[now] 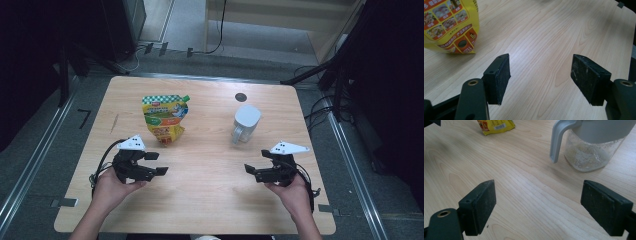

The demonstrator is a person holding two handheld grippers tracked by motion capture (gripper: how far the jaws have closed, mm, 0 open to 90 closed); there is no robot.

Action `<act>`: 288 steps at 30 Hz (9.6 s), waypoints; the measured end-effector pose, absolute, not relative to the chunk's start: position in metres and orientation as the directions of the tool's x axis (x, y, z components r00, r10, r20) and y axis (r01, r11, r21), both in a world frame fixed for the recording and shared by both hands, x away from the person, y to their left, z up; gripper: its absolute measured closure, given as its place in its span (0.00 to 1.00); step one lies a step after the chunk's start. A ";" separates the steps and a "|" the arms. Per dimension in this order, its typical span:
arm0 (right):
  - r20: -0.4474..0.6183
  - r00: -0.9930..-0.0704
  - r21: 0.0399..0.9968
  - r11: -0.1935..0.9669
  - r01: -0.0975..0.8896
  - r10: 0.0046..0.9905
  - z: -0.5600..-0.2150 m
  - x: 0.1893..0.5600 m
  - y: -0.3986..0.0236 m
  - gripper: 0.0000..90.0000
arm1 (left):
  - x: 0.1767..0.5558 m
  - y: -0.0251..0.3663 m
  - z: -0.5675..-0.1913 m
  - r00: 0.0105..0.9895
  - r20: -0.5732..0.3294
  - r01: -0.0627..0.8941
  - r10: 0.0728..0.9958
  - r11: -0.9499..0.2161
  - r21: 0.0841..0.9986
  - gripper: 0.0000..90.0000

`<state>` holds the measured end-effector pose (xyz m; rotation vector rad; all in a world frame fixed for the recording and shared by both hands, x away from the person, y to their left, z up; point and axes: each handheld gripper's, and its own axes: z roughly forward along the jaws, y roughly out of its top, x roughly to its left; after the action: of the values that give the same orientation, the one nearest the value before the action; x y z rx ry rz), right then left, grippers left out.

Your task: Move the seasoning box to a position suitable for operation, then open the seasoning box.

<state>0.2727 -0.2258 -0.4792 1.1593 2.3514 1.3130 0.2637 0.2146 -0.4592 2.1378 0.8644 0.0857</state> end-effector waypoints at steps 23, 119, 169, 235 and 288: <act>0.203 -0.657 0.811 0.251 0.528 0.726 -0.477 0.271 -0.236 0.24 | 0.260 0.201 -0.451 0.771 -0.267 0.567 0.578 -0.432 0.701 0.31; 0.142 -0.708 0.879 0.241 0.412 0.692 -0.517 0.359 -0.178 0.15 | 0.256 0.186 -0.443 0.782 -0.277 0.565 0.559 -0.449 0.692 0.30; 0.147 -0.797 0.827 0.369 0.424 0.586 -0.499 0.259 -0.149 0.17 | 0.288 0.150 -0.444 0.828 -0.280 0.524 0.485 -0.492 0.695 0.55; 0.204 -0.783 0.793 0.369 0.484 0.588 -0.454 0.220 -0.134 1.00 | 0.262 0.136 -0.441 0.877 -0.271 0.461 0.398 -0.536 0.707 0.88; 0.211 -0.714 0.746 0.362 0.559 0.668 -0.481 0.232 -0.143 1.00 | 0.280 0.151 -0.447 0.861 -0.279 0.481 0.425 -0.503 0.718 0.42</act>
<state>0.2319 -0.1431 -0.4812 1.1256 2.4838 1.2811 0.2800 0.1512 -0.4473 2.1672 0.6535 -0.0826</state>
